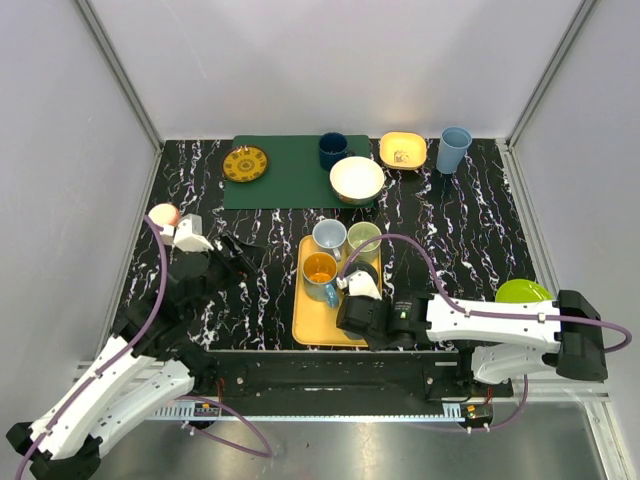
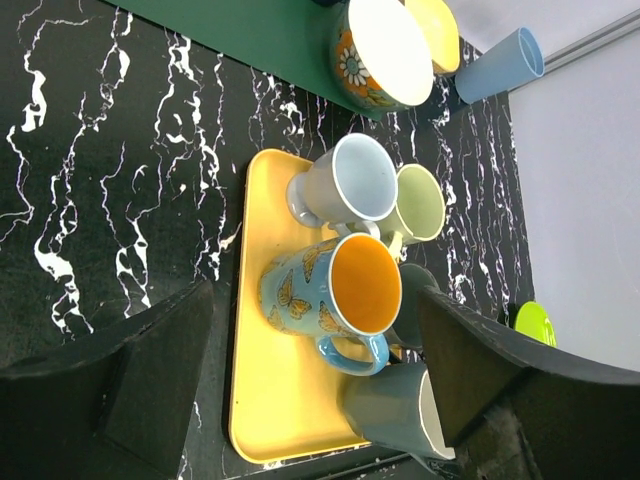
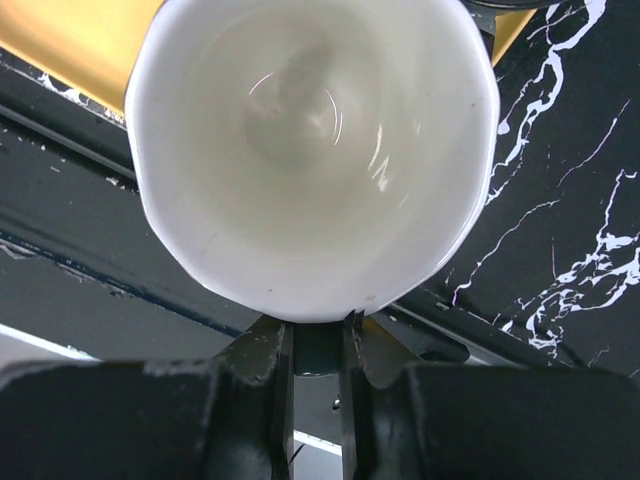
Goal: Turn the mug right side up
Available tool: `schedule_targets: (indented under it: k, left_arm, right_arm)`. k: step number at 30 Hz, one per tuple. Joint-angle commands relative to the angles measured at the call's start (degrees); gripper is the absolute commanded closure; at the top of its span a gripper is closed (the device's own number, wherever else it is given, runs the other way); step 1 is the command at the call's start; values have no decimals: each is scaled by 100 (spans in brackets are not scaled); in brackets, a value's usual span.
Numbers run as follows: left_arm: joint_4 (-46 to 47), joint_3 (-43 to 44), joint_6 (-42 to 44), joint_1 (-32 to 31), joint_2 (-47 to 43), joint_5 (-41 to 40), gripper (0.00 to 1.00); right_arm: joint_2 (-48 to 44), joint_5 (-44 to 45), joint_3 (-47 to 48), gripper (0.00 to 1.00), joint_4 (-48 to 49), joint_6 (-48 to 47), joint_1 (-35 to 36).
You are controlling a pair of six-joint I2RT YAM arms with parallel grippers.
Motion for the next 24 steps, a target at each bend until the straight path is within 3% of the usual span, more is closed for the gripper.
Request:
schedule_targets:
  k: [1,5,9,11,16,22,24]
  left_arm:
    - [172,-69,19,14,-92,-145,16]
    - [76,-69,63,14,-110,-224,16]
    - [-12,-25,142,14,-83,-373,16]
    - [-38,-25,151,13,-57,-409,15]
    - [-117,-16,160,13,-4,-567,15]
    - [-722,387,212,40,408,-1638,14]
    - [-838,598,517,362,871,-1947,14]
  right_arm:
    - [98,403,25,100,434,294,-33]
    - [20,333,-36,98,469,347,-24]
    - [-77,271,34,58,338,338,-24]
    - [-147,227,104,50,276,356,-24]
    - [-358,148,306,41,100,382,-15]
    - [-1313,-37,1289,29,301,251,29]
    - [-1509,242,1790,23,477,119,38]
